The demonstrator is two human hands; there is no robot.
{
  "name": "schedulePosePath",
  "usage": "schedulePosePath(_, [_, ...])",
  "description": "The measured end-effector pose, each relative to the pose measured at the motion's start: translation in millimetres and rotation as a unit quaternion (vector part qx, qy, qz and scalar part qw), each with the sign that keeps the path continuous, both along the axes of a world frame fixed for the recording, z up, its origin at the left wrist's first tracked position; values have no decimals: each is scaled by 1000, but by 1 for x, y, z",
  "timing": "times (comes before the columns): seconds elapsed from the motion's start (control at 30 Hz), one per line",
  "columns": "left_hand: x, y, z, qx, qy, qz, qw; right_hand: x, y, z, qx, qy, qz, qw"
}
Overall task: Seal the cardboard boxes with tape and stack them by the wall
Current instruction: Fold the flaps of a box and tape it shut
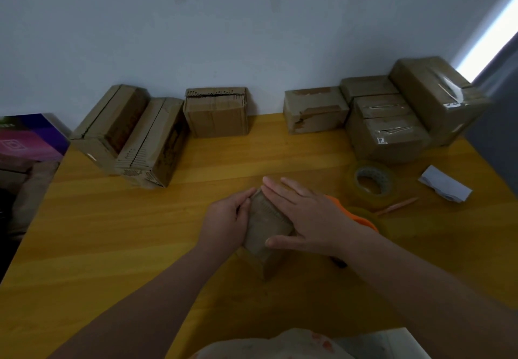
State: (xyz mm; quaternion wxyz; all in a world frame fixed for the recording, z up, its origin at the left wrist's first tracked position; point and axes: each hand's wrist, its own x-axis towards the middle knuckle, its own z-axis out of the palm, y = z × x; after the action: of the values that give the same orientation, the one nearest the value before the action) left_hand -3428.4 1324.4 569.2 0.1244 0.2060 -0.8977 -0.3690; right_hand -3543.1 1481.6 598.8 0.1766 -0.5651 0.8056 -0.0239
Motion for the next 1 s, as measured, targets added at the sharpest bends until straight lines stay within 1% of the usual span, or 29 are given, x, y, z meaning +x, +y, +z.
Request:
schedulePosePath(0.13, [-1, 3, 1, -3, -7, 10, 1000, 3, 10, 1, -1, -8, -8, 1000])
schedulePosePath(0.27, [-1, 4, 2, -9, -7, 10, 1000, 8, 24, 0, -22, -9, -18, 1000])
schedulePosePath(0.43, [-1, 6, 4, -7, -4, 19, 1000, 10, 44, -1, -72, -9, -33, 997])
schedulePosePath(0.5, [-1, 7, 4, -6, -5, 24, 1000, 12, 52, -6, -115, 1, -36, 993])
schedulePosePath(0.6, [0, 8, 6, -3, -11, 28, 1000, 15, 61, -9, -197, 44, -40, 979])
schedulePosePath(0.67, [-1, 7, 8, 0, -17, 27, 999, 17, 60, -8, -224, 55, -50, 972])
schedulePosePath(0.7, [-2, 6, 8, 4, -18, 24, 1000, 18, 55, -5, -217, 57, -49, 973])
schedulePosePath(0.73, [-3, 5, 9, 11, -19, 18, 1000, 19, 47, -2, -191, 52, -45, 979])
schedulePosePath(0.8, [-4, 4, 10, 18, -22, 2, 1000, 18, 28, 0, -112, 17, -35, 993])
schedulePosePath(0.83, [-4, 3, 11, 16, -23, -6, 1000, 17, 19, 0, -89, 0, -35, 995])
schedulePosePath(0.93, [-2, -2, 11, 0, -23, -28, 999, 13, 2, -2, -97, -39, -51, 993])
schedulePosePath(1.0, [-2, -3, 11, -11, -37, -36, 999, 11, 6, -4, -110, -47, -53, 991])
